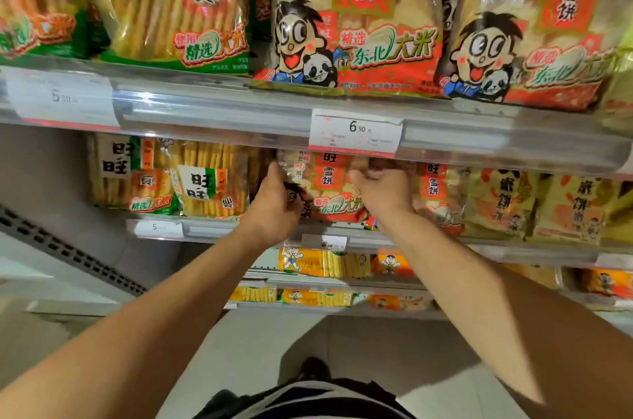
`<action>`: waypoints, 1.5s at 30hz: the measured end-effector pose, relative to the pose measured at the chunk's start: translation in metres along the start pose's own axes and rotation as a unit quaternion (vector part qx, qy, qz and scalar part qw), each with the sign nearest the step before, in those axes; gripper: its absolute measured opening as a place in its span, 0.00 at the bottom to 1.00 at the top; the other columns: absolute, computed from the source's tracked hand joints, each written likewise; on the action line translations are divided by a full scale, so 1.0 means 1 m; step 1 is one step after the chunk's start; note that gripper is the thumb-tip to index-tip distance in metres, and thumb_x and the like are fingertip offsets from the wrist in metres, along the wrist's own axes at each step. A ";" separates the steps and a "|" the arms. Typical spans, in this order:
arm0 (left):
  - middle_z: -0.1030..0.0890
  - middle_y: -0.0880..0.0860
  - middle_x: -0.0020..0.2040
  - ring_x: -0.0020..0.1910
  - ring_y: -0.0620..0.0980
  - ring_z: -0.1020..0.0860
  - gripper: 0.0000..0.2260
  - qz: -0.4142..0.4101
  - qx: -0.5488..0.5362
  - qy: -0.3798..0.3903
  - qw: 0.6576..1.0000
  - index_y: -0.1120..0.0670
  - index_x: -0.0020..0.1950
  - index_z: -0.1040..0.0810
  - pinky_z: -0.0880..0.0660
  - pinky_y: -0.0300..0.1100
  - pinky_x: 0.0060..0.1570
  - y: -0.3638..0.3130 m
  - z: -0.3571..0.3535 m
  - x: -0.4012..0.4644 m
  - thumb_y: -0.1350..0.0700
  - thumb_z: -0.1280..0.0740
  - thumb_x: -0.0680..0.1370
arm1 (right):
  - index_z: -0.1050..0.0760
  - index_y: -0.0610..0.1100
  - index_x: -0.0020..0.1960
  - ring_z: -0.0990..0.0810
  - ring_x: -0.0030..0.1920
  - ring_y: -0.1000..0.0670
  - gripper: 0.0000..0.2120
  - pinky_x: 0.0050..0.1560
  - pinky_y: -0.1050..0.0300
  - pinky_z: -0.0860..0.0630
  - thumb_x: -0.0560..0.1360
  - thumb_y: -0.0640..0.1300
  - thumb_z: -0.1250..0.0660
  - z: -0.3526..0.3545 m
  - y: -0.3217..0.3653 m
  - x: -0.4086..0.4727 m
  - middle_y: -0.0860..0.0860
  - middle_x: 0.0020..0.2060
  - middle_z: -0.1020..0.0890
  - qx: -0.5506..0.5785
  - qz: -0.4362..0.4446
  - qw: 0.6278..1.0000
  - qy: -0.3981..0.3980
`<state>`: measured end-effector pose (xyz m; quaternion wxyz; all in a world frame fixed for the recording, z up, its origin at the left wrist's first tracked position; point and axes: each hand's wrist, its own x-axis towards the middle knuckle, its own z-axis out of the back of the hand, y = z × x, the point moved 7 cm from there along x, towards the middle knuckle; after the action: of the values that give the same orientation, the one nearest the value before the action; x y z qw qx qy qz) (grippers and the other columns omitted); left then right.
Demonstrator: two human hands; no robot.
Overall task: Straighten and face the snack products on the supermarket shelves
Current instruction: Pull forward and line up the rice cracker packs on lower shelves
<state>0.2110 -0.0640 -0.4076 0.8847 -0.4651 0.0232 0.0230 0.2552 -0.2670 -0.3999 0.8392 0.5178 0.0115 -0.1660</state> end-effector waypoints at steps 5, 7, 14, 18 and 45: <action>0.30 0.48 0.66 0.59 0.51 0.27 0.35 0.013 0.032 0.007 0.999 0.48 0.78 0.52 0.27 0.48 0.54 0.012 -0.009 -0.004 0.57 0.34 0.78 | 0.24 0.45 0.48 0.20 0.49 0.44 0.09 0.49 0.51 0.24 0.76 0.51 0.32 0.002 -0.006 -0.004 0.47 0.45 0.18 -0.108 0.073 0.991 0.009; 0.28 0.53 0.67 0.61 0.56 0.25 0.37 0.024 0.060 0.011 0.998 0.50 0.78 0.53 0.26 0.48 0.53 0.016 -0.011 -0.003 0.57 0.33 0.77 | 0.25 0.40 0.58 0.20 0.53 0.42 0.17 0.52 0.49 0.24 0.78 0.53 0.35 0.000 -0.007 -0.004 0.44 0.52 0.18 -0.150 0.092 0.984 0.025; 0.39 0.57 0.76 0.67 0.59 0.30 0.43 0.013 0.108 0.037 0.993 0.56 0.78 0.66 0.27 0.48 0.57 0.019 -0.018 -0.018 0.58 0.35 0.78 | 0.48 0.46 0.78 0.22 0.58 0.43 0.30 0.53 0.53 0.25 0.81 0.46 0.39 -0.007 -0.025 -0.023 0.43 0.62 0.22 -0.192 0.084 0.975 0.074; 0.55 0.58 0.80 0.78 0.57 0.50 0.41 -0.040 0.141 0.021 0.989 0.61 0.78 0.63 0.39 0.48 0.72 0.020 -0.023 -0.040 0.60 0.34 0.78 | 0.44 0.49 0.78 0.25 0.64 0.44 0.31 0.63 0.52 0.26 0.79 0.38 0.38 -0.002 -0.044 -0.067 0.46 0.70 0.29 -0.126 0.108 0.983 0.075; 0.67 0.56 0.78 0.77 0.57 0.64 0.38 -0.012 0.381 0.061 0.923 0.52 0.79 0.62 0.52 0.56 0.74 -0.089 -0.228 -0.073 0.51 0.39 0.79 | 0.39 0.45 0.76 0.46 0.76 0.52 0.29 0.71 0.64 0.46 0.77 0.38 0.35 0.255 -0.190 -0.038 0.51 0.76 0.41 -0.247 0.191 0.949 0.038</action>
<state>0.1397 -0.3037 -0.4593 0.9921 -0.0940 0.0788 -0.0270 0.1250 -0.5568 -0.4386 0.9558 0.2924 -0.0147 0.0256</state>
